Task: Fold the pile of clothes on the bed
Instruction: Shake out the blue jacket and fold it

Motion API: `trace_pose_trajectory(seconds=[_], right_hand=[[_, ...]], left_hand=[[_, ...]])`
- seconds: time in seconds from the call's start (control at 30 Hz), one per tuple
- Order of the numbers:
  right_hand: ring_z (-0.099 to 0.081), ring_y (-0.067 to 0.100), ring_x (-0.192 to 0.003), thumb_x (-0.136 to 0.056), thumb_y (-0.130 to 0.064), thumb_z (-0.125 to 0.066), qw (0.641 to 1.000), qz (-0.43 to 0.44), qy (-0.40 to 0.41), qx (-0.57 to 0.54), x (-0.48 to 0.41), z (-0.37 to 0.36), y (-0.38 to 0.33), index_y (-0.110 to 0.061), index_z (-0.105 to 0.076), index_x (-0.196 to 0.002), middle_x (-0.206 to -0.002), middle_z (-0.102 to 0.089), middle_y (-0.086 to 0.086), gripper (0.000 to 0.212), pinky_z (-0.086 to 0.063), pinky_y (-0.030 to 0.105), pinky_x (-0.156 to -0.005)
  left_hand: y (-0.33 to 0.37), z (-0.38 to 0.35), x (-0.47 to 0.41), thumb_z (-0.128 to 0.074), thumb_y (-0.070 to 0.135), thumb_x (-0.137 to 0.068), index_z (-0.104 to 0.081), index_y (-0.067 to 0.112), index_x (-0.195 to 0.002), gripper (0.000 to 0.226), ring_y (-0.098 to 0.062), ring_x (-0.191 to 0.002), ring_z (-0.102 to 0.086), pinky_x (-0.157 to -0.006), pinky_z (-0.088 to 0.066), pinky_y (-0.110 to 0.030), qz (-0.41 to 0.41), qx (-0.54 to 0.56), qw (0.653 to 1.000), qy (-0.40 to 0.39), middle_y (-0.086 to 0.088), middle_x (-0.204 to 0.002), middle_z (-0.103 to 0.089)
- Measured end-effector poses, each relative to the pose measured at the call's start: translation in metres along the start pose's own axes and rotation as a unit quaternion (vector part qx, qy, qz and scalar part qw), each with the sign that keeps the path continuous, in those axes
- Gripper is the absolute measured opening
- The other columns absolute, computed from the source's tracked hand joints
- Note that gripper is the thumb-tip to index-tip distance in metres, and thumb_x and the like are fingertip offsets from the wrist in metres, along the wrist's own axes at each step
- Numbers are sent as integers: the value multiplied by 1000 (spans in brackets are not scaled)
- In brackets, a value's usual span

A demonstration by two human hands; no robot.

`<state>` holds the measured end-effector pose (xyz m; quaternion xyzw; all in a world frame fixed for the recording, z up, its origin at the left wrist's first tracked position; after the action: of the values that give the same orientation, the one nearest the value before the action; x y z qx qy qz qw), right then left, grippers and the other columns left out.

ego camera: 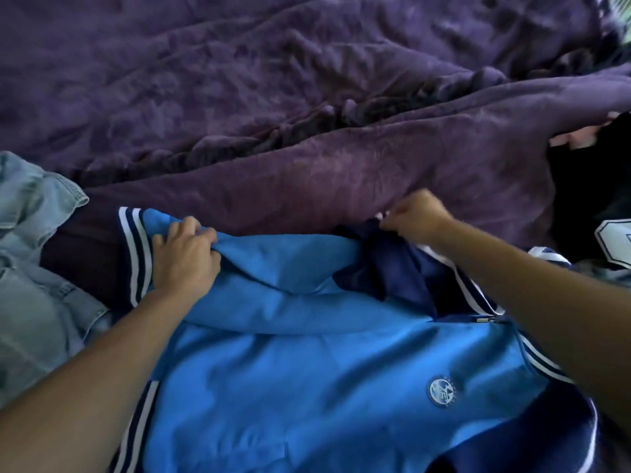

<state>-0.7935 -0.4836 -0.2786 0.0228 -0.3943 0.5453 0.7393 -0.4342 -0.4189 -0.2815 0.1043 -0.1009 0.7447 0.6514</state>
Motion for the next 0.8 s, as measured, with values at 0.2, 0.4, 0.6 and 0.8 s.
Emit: trace_pose_trajectory(seconds=[0.2, 0.4, 0.6, 0.8], right_hand=[[-41, -1, -46, -74, -23, -58, 937, 92, 296, -160, -11, 175, -51, -4, -72, -75, -42, -50, -13, 23, -33, 13, -49], [-54, 18, -89, -86, -40, -63, 994, 13, 100, -48, -53, 93, -47, -4, -64, -116, -101, -62, 10, 47, -46, 33, -81], [-60, 27, -101, -89, -49, -60, 983, 22, -100, 153, -38, -32, -37, -5, -59, -123, -117, -63, 13, 55, -49, 30, -79], [-61, 26, -80, -88, -33, -63, 958, 138, 250, -39, -10, 100, -74, -6, -73, -86, -83, -69, 16, 29, -41, 32, -70]], left_hand=[[-20, 64, -12, -57, 11, -88, -58, 5, -88, 6, -42, -72, -59, -75, -36, -47, -2, 79, 986, 148, -21, -70, -63], [11, 54, -16, -45, 29, -98, -48, 6, -93, 23, -45, -73, -59, -57, -36, -42, -40, 124, 987, 94, -24, -70, -62], [5, 23, 19, -64, 61, -77, -50, 17, -112, 58, -30, -77, -67, -55, -41, -33, -133, 63, 989, 8, -4, -89, -68], [-11, 41, -3, -68, 16, -81, -57, 11, -103, 25, -35, -87, -62, -59, -43, -40, -46, 68, 996, 27, -8, -97, -65]])
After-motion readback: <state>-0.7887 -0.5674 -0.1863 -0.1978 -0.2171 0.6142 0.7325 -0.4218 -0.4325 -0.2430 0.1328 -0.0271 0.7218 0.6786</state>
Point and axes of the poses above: each hand's wrist, its own x-axis away from the middle knuckle, its own z-axis out of the back of the hand, y = z × x, the point moved 8 cm from there along -x, towards the middle knuckle
